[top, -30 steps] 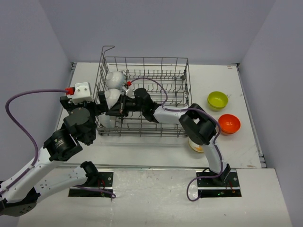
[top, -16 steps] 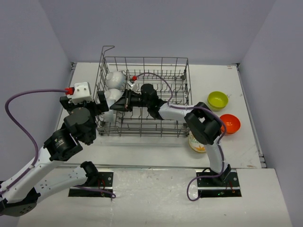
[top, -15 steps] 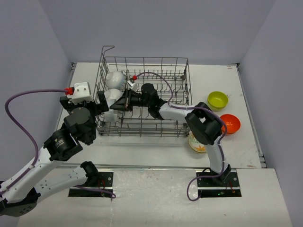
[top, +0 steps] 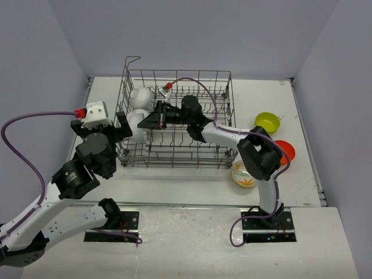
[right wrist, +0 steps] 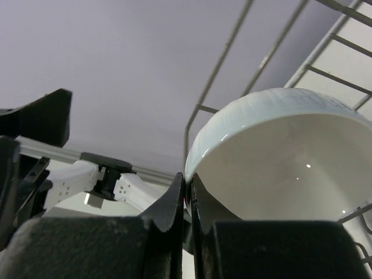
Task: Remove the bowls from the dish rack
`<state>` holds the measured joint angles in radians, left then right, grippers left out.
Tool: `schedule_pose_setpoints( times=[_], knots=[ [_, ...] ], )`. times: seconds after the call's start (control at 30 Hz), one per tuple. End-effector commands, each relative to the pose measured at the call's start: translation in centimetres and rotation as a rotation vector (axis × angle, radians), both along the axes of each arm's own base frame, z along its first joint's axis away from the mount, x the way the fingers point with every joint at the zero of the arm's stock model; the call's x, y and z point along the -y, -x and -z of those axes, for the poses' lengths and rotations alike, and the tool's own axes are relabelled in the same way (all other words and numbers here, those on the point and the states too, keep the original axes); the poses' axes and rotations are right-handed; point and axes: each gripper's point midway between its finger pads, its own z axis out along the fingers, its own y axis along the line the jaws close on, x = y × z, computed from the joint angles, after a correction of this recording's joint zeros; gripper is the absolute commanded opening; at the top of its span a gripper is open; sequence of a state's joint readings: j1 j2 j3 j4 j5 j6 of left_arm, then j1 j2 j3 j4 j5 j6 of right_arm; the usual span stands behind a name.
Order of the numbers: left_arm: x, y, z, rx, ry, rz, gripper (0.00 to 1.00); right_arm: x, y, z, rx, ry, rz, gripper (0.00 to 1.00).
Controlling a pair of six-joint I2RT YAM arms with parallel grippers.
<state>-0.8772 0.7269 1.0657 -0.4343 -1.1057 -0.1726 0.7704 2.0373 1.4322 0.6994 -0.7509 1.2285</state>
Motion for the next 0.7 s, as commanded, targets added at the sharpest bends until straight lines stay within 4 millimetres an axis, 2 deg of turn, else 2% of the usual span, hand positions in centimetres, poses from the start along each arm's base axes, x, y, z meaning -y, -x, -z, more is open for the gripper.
schedule_pose_setpoints(
  times=[0.0, 0.03, 0.07, 0.1, 0.13, 0.17, 0.23, 0.27, 0.3, 0.37, 0.4, 0.43, 0.47, 0.5, 0.53, 0.57, 0.6, 0.63, 0.67],
  knots=[
    [-1.2, 0.5, -1.9, 0.067, 0.098, -0.048, 1.00, 2.5, 2.1, -9.0, 0.230, -0.147, -0.016, 0.00],
    [-1.3, 0.5, -1.8, 0.069, 0.100, -0.050, 1.00, 2.8, 2.3, -9.3, 0.256, -0.143, -0.011, 0.00],
    [-1.3, 0.5, -1.8, 0.069, 0.101, -0.053, 1.00, 3.3, 2.9, -10.6, 0.290, -0.149, -0.006, 0.00],
    [-1.5, 0.6, -1.8, 0.072, 0.107, -0.064, 1.00, 3.4, 2.7, -10.0, 0.269, -0.094, 0.009, 0.00],
    [-1.5, 0.5, -1.8, 0.072, 0.110, -0.065, 1.00, 3.6, 2.8, -10.4, 0.292, -0.073, 0.020, 0.00],
    [-1.5, 0.6, -1.8, 0.072, 0.110, -0.068, 1.00, 4.4, 3.3, -11.9, 0.367, -0.074, 0.040, 0.00],
    [-1.6, 0.6, -1.8, 0.077, 0.117, -0.073, 1.00, 5.1, 3.5, -11.8, 0.394, -0.014, 0.067, 0.00],
    [-1.6, 0.6, -1.9, 0.079, 0.117, -0.073, 1.00, 5.4, 3.5, -12.7, 0.417, -0.003, 0.083, 0.00],
    [-1.6, 0.6, -1.9, 0.080, 0.116, -0.074, 1.00, 6.1, 4.1, -12.4, 0.397, 0.054, 0.084, 0.00],
    [-1.7, 0.6, -1.9, 0.081, 0.112, -0.079, 1.00, 6.5, 4.6, -12.6, 0.470, 0.109, 0.098, 0.00],
    [-1.9, 0.6, -1.9, 0.080, 0.106, -0.086, 1.00, 7.3, 5.6, -11.7, 0.446, 0.178, 0.088, 0.00],
    [-1.9, 0.6, -1.8, 0.080, 0.104, -0.089, 1.00, 7.7, 5.7, -11.4, 0.487, 0.214, 0.101, 0.00],
    [-2.1, 0.7, -1.8, 0.080, 0.099, -0.095, 1.00, 8.2, 6.6, -10.1, 0.464, 0.275, 0.083, 0.00],
    [-2.1, 0.7, -1.7, 0.082, 0.096, -0.098, 1.00, 8.9, 7.4, -10.7, 0.514, 0.278, 0.078, 0.00],
    [-2.2, 0.7, -1.7, 0.084, 0.094, -0.100, 1.00, 9.3, 8.1, -10.4, 0.525, 0.287, 0.069, 0.00],
    [-2.1, 0.7, -1.8, 0.086, 0.092, -0.097, 1.00, 9.8, 9.2, -9.1, 0.508, 0.329, 0.047, 0.00],
    [-2.1, 0.6, -1.7, 0.086, 0.092, -0.097, 1.00, 10.8, 10.2, -10.0, 0.549, 0.318, 0.052, 0.00],
    [-2.1, 0.6, -1.7, 0.087, 0.094, -0.095, 1.00, 11.3, 10.7, -9.8, 0.558, 0.332, 0.063, 0.00],
    [-1.9, 0.5, -1.7, 0.085, 0.092, -0.091, 1.00, 11.9, 11.8, -8.8, 0.541, 0.371, 0.043, 0.00]
  ],
)
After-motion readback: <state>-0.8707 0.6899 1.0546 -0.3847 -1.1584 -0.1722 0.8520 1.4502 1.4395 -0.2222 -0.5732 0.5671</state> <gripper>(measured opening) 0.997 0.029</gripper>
